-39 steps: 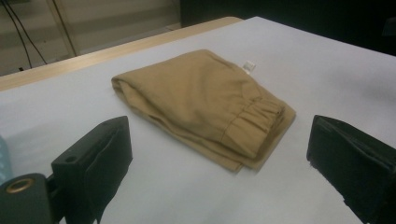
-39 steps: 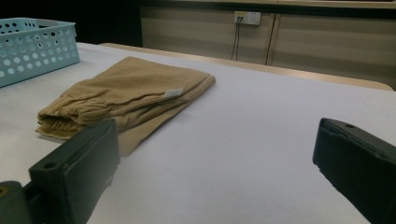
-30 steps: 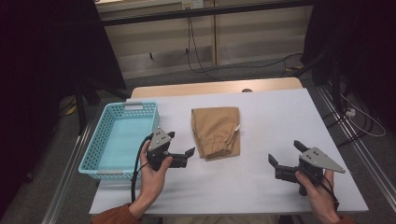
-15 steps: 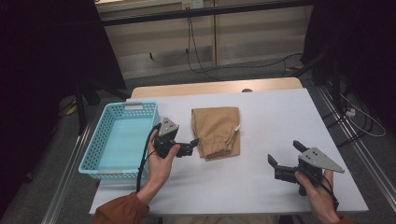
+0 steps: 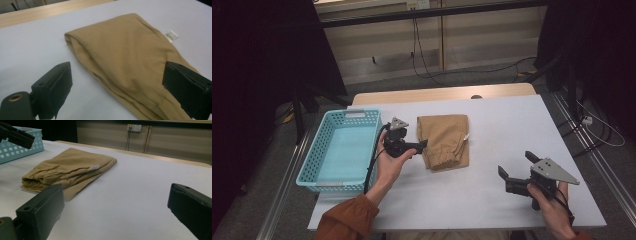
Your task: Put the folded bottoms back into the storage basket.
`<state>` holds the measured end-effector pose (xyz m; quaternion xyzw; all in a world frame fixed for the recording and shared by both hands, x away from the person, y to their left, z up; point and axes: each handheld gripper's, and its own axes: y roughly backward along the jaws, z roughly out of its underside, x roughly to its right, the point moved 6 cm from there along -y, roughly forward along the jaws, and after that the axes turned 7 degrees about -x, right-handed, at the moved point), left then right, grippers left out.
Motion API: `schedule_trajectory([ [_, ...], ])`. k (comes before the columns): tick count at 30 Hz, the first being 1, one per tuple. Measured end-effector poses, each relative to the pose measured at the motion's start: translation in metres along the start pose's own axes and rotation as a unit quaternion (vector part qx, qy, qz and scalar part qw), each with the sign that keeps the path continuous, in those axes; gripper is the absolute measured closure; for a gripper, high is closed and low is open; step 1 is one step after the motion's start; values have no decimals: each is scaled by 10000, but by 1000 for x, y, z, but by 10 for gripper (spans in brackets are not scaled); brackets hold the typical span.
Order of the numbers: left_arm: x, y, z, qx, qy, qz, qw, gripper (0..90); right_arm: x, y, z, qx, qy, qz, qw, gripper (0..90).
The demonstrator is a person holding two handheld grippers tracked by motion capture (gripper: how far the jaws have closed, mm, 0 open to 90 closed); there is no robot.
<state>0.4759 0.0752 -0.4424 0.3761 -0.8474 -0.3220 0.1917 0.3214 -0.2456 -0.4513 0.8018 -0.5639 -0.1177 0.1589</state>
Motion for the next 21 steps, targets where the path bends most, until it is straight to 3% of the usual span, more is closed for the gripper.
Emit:
schedule_trajectory([
  [3, -1, -8, -3, -75, 241, 10, 9997, 70, 0, 1, 0, 9, 20, 0, 10000, 5],
  [4, -1, -10, -3, -178, 239, 50, 9995, 71, 0, 0, 0, 3, 12, 6, 10000, 5],
  [7, -4, -16, -6, -143, 317, -56, 9994, 71, 0, 0, 0, -5, 4, -1, 10000, 5],
  [10, -6, -22, -4, -410, 500, 7, 9979, 81, 1, 1, 0, 8, 12, 18, 10000, 6],
  [14, -5, -33, -2, -501, 544, 1, 9973, 101, 0, 1, 0, 3, 25, 11, 10000, 6],
  [17, -7, -41, 0, -726, 508, 32, 9961, 142, 0, 0, 1, -22, 12, 8, 10000, 6],
  [21, -10, -45, 1, -837, 723, 225, 9936, 182, 0, 0, 1, -39, 33, 11, 10000, 6],
])
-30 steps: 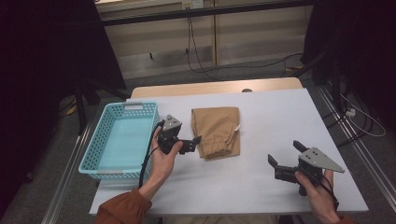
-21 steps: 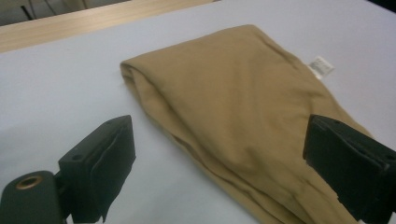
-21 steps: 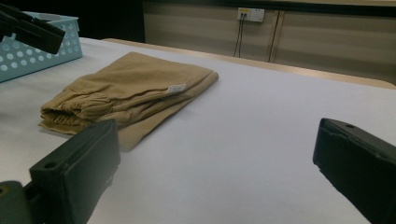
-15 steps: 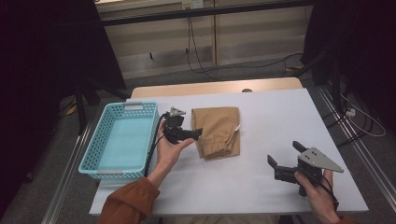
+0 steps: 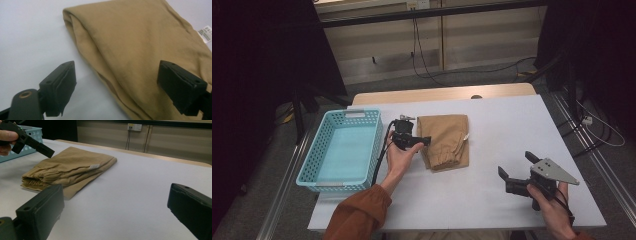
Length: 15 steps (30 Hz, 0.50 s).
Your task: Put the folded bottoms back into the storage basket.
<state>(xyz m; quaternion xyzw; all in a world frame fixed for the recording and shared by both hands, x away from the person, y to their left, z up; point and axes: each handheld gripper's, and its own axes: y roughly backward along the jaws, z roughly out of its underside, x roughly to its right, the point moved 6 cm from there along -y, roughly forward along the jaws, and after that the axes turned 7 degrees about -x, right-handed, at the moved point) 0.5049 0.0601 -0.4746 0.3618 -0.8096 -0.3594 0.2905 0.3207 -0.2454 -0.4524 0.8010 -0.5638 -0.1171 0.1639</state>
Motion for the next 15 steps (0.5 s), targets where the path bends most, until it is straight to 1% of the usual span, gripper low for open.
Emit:
schedule_trajectory([
  [3, -1, -1, 2, -121, -5, -50, 9999, 229, 0, -1, 1, -15, -4, -9, 10000, 6],
  [5, 0, -4, 4, -210, 22, 77, 9997, 275, 0, 0, 1, -21, 3, -12, 10000, 6],
  [7, 0, -7, 6, -279, 36, 125, 9995, 295, 0, 0, 1, -28, 16, -25, 10000, 6],
  [8, -1, -8, 6, -309, 19, 79, 9995, 295, 0, 0, 1, -28, 16, -25, 10000, 6],
  [9, -3, -9, 7, -320, -42, -22, 9995, 280, -1, 0, 1, -30, 11, -28, 10000, 6],
  [10, -3, -11, 7, -319, -67, -53, 9995, 251, -1, 0, 1, -32, 12, -34, 10000, 6],
  [12, -4, -14, 9, -393, -17, 63, 9992, 246, -1, 0, 1, -36, 13, -51, 10000, 6],
  [14, -3, -14, 9, -376, -27, 28, 9993, 254, 0, 0, 1, -13, 15, -61, 10000, 7],
  [15, -2, -15, 9, -370, -89, -14, 9993, 265, 0, 0, 1, -10, -12, -48, 10000, 7],
])
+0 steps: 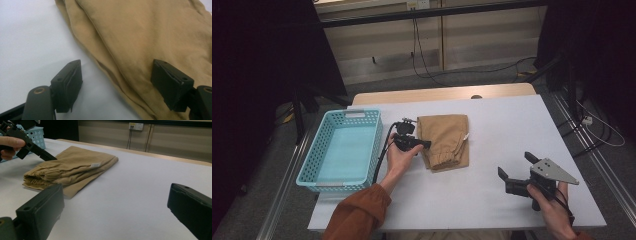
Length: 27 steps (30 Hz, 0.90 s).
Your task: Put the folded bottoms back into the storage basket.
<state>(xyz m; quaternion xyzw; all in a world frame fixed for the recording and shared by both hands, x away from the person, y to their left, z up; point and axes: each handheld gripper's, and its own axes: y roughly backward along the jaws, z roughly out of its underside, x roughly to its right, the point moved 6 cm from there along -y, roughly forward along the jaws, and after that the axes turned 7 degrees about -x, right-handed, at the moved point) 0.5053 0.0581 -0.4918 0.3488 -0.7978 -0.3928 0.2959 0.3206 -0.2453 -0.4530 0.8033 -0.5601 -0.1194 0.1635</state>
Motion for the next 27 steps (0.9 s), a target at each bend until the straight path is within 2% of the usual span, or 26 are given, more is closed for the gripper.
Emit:
schedule_trajectory([
  [3, 2, -2, -1, 14, -90, -129, 9999, 309, 0, 0, 0, -5, -1, -2, 10000, 8],
  [6, 1, -3, -2, 78, -41, -65, 9999, 368, -1, 0, 0, -17, 35, -49, 10000, 8],
  [7, 1, -2, -2, 92, 14, 14, 10000, 379, -2, -1, 0, -24, 30, -59, 10000, 8],
  [8, 1, -2, -3, 110, 42, 140, 9998, 428, -3, -1, 0, -36, 57, -85, 9999, 8],
  [10, -1, -3, -3, 143, 105, 217, 9996, 430, -3, -1, 1, -39, 60, -94, 9999, 8],
  [14, 1, -4, -4, 187, -2, 133, 9997, 452, -3, -2, 1, -55, 39, -92, 9999, 8],
  [15, 3, -5, -4, 206, -18, 195, 9996, 470, -3, -2, 1, -58, 27, -88, 9999, 8],
  [18, 3, -5, -4, 207, -27, 167, 9996, 530, -4, -2, 1, -68, 44, -113, 9999, 8],
  [21, 5, -6, -4, 202, -27, 46, 9998, 548, -4, -3, 2, -96, 52, -142, 9998, 7],
  [24, 7, -5, -4, 161, 66, 226, 9996, 619, -4, -3, 2, -103, 60, -154, 9998, 8],
  [27, 8, -5, -3, 116, 151, 321, 9993, 631, -4, -3, 2, -100, 47, -137, 9998, 8],
])
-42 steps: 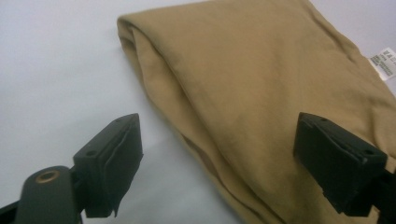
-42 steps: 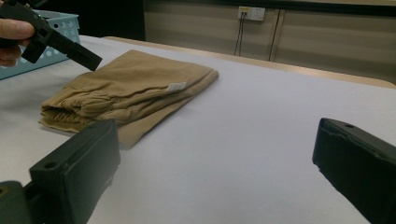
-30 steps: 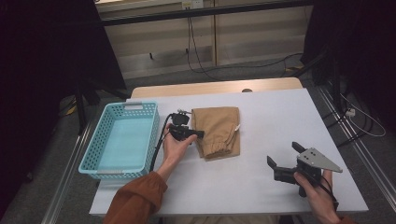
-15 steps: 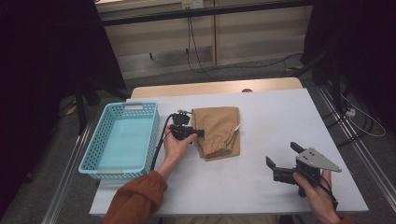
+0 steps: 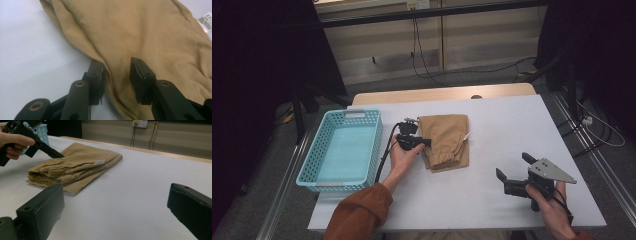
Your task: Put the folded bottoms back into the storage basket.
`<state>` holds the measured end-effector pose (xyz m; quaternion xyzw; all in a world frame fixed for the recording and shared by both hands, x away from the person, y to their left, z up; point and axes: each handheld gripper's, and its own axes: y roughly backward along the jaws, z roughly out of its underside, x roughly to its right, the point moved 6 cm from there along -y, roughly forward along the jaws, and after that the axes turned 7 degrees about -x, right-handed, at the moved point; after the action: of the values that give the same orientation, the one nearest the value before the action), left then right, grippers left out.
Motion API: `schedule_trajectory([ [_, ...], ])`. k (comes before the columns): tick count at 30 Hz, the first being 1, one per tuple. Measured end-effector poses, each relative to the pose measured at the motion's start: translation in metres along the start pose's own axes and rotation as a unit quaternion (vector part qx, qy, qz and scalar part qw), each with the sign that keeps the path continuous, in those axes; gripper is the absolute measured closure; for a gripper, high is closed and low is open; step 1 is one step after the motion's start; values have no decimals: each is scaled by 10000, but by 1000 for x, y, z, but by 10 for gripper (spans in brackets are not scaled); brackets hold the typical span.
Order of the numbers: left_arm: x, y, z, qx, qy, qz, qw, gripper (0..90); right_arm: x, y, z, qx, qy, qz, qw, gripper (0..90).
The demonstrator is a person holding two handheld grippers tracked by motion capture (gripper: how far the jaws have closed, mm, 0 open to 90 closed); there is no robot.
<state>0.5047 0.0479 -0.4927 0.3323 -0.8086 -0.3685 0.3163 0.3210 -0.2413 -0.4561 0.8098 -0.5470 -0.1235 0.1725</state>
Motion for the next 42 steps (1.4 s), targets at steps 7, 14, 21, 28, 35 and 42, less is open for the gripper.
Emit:
schedule_trajectory([
  [7, 2, -1, 0, -142, 146, 124, 9997, 710, 0, -1, 0, -13, 14, -12, 10000, 8],
  [14, 5, -2, 2, -151, 261, 268, 9992, 834, 1, -1, 1, -29, -24, 18, 10000, 7],
  [21, 5, 7, -2, 27, 275, 427, 9987, 856, 1, 0, 1, -21, -13, 10, 10000, 7],
  [28, 10, 18, -5, 153, 115, 551, 9983, 857, 0, 0, 1, -4, -19, 5, 10000, 7],
  [35, 16, 29, -9, 211, -10, 605, 9979, 860, 1, 1, 1, -3, -15, -7, 10000, 7],
  [42, 20, 40, -14, 336, -146, 651, 9972, 860, 1, 1, 1, -5, -14, -10, 10000, 7],
])
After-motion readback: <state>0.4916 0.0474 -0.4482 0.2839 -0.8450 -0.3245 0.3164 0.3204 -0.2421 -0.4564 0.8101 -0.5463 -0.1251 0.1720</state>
